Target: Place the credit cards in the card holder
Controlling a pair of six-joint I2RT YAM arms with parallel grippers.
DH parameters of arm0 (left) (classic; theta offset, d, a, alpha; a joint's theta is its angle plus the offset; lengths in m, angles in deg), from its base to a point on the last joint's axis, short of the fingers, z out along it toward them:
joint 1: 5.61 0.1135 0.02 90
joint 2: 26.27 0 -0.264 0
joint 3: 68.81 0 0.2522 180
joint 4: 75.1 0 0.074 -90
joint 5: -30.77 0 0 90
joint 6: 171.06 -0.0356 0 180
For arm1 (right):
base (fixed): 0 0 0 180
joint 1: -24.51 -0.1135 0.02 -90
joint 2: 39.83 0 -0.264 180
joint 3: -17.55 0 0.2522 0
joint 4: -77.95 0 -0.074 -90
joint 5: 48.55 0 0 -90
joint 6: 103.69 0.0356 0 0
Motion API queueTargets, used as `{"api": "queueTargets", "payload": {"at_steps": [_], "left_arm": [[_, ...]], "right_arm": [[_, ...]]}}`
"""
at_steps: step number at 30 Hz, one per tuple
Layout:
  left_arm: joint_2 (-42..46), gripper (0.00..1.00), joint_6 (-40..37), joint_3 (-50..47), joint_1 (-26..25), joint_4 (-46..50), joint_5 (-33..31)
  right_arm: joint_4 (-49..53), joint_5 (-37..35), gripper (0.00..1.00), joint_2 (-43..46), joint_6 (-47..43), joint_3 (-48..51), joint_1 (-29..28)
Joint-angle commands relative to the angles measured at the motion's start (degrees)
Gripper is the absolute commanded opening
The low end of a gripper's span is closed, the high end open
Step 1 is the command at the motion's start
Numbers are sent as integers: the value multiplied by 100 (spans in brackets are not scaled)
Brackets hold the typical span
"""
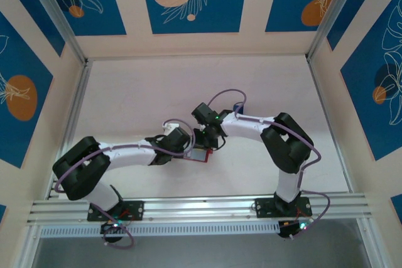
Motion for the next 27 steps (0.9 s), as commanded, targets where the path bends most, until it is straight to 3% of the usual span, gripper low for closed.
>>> {"api": "queueTargets", "payload": {"at_steps": [1, 16, 27], "left_arm": [[-225, 8, 48, -304, -61, 538, 326], [-167, 8, 68, -348, -65, 514, 321], [65, 11, 29, -352, -61, 484, 389]], "right_arm": [[193, -39, 0, -5, -31, -82, -45], [155, 142, 0, -413, -110, -526, -150], [-807, 896, 0, -646, 382, -210, -208]]}}
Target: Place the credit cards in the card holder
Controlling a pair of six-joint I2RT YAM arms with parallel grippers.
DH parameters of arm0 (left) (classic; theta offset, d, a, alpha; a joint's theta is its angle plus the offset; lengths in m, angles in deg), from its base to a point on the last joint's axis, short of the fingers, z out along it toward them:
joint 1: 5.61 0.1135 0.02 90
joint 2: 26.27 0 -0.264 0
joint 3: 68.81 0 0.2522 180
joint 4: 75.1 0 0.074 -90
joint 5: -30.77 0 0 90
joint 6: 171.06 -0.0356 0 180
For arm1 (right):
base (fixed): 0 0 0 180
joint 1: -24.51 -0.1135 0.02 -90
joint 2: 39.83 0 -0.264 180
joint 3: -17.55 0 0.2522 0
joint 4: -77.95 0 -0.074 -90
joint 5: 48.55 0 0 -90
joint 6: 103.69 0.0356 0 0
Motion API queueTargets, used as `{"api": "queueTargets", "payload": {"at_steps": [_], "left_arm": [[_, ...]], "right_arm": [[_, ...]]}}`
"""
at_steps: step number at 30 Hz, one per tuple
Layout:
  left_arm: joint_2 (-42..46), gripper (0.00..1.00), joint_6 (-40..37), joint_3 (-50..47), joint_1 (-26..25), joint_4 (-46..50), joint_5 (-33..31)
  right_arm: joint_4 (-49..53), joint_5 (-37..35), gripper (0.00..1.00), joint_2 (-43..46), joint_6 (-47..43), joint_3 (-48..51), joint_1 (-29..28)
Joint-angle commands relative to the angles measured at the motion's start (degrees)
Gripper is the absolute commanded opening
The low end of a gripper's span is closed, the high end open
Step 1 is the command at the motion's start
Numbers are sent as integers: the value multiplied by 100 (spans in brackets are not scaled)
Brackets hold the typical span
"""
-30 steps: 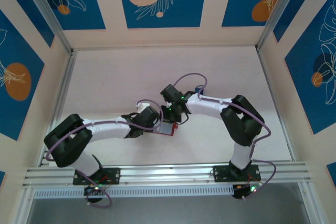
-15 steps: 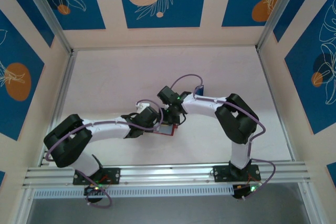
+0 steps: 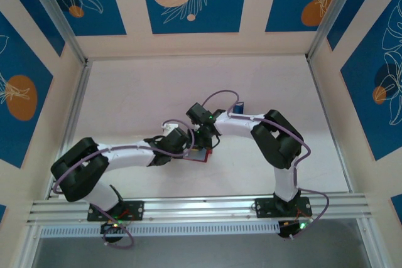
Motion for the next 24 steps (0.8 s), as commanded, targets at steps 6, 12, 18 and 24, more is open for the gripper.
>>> {"api": "queueTargets", "payload": {"at_steps": [6, 12, 18, 24], "left_arm": [[228, 14, -101, -178, -61, 632, 417], [1015, 16, 52, -252, 38, 1072, 72], [1208, 9, -1, -309, 439, 1319, 212], [808, 1, -136, -317, 673, 1050, 500]], "right_arm": [[-1075, 816, 0, -105, 514, 516, 18], [-713, 566, 0, -149, 418, 472, 92], [-494, 455, 0, -133, 335, 414, 105], [-391, 417, 0, -111, 288, 359, 99]]}}
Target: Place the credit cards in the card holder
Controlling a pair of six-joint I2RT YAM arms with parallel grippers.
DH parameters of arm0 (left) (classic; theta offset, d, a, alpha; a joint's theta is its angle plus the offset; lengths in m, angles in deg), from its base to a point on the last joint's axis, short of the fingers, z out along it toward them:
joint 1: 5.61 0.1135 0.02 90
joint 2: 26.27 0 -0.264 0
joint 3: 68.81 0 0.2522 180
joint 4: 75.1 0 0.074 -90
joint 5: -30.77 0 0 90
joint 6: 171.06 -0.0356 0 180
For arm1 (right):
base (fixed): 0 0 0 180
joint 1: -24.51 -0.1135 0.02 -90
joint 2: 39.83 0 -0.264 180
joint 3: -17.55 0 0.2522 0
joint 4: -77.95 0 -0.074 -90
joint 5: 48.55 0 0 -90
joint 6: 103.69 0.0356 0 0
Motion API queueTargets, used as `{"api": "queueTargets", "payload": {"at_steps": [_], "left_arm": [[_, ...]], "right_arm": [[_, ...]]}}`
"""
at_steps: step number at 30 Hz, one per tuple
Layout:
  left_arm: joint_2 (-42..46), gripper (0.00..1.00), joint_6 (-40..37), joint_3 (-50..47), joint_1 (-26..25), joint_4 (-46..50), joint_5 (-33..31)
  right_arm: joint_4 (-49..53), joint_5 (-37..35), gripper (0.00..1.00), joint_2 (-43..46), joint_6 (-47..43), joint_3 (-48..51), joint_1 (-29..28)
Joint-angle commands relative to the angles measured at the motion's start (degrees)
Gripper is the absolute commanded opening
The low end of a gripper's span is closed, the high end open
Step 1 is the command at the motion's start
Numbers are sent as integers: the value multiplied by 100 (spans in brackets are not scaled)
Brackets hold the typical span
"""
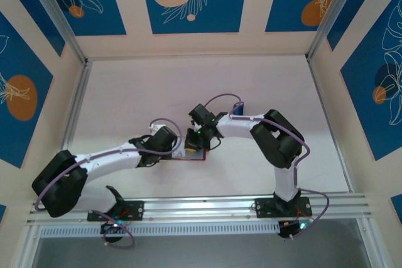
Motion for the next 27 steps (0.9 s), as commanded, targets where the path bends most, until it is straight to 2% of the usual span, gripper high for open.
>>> {"api": "queueTargets", "payload": {"at_steps": [1, 11, 27], "left_arm": [[-230, 0, -124, -78, 125, -114, 309], [-926, 0, -354, -72, 108, -634, 619], [-1118, 0, -240, -1, -117, -785, 676]], "right_arm": [[424, -108, 0, -113, -67, -18, -8], [457, 13, 0, -130, -112, -188, -119], [-268, 651, 0, -592, 322, -338, -414]]}}
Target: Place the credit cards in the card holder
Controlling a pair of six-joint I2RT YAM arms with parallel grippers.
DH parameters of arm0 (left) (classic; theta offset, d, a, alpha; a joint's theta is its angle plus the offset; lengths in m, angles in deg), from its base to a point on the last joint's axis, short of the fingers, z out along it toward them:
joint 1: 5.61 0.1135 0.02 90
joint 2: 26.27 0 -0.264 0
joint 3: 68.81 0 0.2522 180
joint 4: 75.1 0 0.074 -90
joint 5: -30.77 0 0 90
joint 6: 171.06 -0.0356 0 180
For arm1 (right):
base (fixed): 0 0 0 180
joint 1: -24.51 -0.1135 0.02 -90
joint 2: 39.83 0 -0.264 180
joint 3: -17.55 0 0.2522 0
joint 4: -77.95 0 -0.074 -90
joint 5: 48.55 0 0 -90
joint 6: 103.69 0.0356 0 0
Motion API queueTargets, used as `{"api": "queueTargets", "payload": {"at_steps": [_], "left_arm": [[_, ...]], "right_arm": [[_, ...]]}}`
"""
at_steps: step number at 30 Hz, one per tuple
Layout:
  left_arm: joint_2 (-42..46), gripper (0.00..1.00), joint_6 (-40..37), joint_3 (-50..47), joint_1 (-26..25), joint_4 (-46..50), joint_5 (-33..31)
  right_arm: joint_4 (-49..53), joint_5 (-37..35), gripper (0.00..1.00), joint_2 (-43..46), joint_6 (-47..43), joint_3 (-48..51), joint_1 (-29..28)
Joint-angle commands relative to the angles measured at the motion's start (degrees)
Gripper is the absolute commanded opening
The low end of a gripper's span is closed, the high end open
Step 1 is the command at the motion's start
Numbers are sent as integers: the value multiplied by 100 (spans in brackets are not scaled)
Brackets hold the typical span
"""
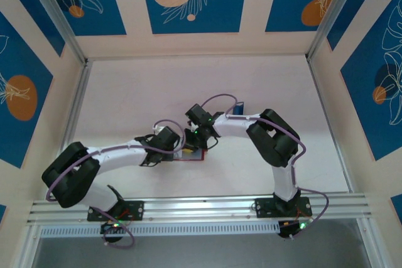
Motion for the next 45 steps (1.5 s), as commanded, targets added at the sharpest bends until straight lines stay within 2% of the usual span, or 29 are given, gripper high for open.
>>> {"api": "queueTargets", "payload": {"at_steps": [1, 8, 12, 16, 24, 29, 31, 34, 41, 43, 45], "left_arm": [[-493, 0, 53, -57, -98, -599, 504], [-466, 0, 130, -27, -123, -534, 449], [-220, 0, 282, -70, -92, -321, 405], [129, 7, 393, -182, 3, -188, 463], [668, 13, 384, -268, 192, 66, 643], [837, 15, 317, -272, 237, 43, 798], [807, 15, 299, -276, 234, 13, 817], [697, 15, 316, -277, 235, -52, 861], [599, 15, 337, -321, 236, -133, 871], [573, 15, 326, -309, 235, -143, 871], [533, 15, 319, -321, 237, -185, 871]], "right_arm": [[-314, 404, 0, -366, 191, -70, -321], [-264, 302, 0, -310, 144, -64, -304], [682, -443, 0, 113, -422, -390, -240], [1689, -1027, 1, 458, -891, -836, -196], [3069, -2100, 18, 1051, -1175, -1015, -125], [3653, -2928, 34, 842, -1142, -1076, -117], [3633, -2987, 39, 719, -1151, -1071, -118], [3642, -3078, 41, 508, -1153, -1196, -157], [3819, -3388, 38, 123, -1142, -1445, -213], [3822, -3396, 33, 112, -1133, -1441, -213], [3807, -3352, 23, 171, -1131, -1396, -213]]}}
